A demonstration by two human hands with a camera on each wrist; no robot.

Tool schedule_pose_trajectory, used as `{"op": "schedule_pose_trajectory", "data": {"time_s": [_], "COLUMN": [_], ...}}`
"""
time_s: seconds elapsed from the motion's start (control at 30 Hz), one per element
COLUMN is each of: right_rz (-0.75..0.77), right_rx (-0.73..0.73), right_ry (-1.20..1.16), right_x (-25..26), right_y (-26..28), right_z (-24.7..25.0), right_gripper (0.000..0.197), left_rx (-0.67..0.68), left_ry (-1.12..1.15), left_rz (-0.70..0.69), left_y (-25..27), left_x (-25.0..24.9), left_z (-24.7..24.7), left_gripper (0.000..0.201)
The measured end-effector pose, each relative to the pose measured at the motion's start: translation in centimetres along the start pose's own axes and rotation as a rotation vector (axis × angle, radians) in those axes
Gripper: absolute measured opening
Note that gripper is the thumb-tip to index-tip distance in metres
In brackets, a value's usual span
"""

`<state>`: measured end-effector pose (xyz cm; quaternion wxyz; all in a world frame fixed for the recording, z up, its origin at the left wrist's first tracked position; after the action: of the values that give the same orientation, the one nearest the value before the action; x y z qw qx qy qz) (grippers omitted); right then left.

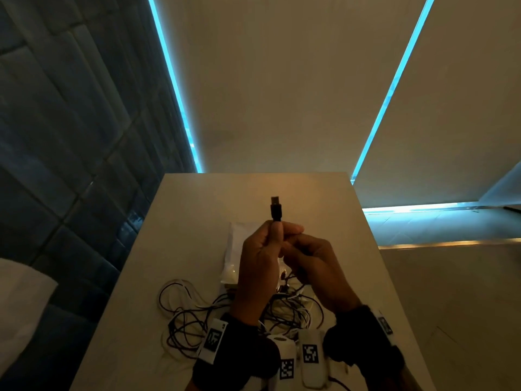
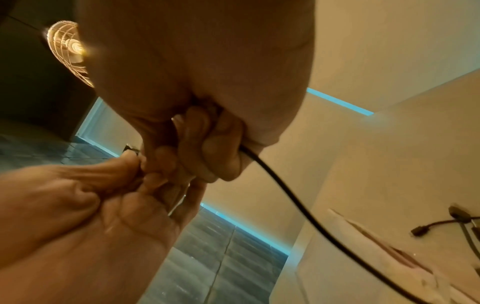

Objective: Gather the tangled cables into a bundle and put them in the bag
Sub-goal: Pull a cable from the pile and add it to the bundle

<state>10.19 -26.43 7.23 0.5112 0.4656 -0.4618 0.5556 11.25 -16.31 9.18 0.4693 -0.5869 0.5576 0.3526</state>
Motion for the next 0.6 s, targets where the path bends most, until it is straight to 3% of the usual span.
{"op": "schedule_pose_trajectory", "data": {"time_s": [0.1, 0.33, 0.6], "right_rz": [0.037, 0.080, 0.049], "right_rx": [0.034, 0.118, 0.114], "right_ry": [-0.004, 0.098, 0.241], "right_x": [0.7, -0.9, -5.8], "right_y": [0.2, 0.5, 0.4], "right_z": [-1.2, -3.6, -4.5], "right_gripper": [0.024, 0.025, 0.024], "left_rx": [-0.043, -0.143, -0.161], "left_ry": [0.236, 0.450, 0.499], "left_rz": [0.058, 0.025, 0.044], "left_y": [0.5, 0.9, 1.1], "left_x": [-0.1, -1.4, -2.2], "left_z": [0.9, 3.8, 5.8], "left_gripper": [0.037, 0.034, 0.037]}}
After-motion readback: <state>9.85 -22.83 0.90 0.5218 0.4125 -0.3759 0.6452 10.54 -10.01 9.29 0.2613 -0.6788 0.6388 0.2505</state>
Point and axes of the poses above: each hand's wrist, its own y-axis away from the middle knuckle, its own z-axis out of the back of the hand, x = y × z, the point moved 8 cm from there along -y, towards the middle knuckle, and after that the axes turned 13 degrees about y, right-handed, at the moved point
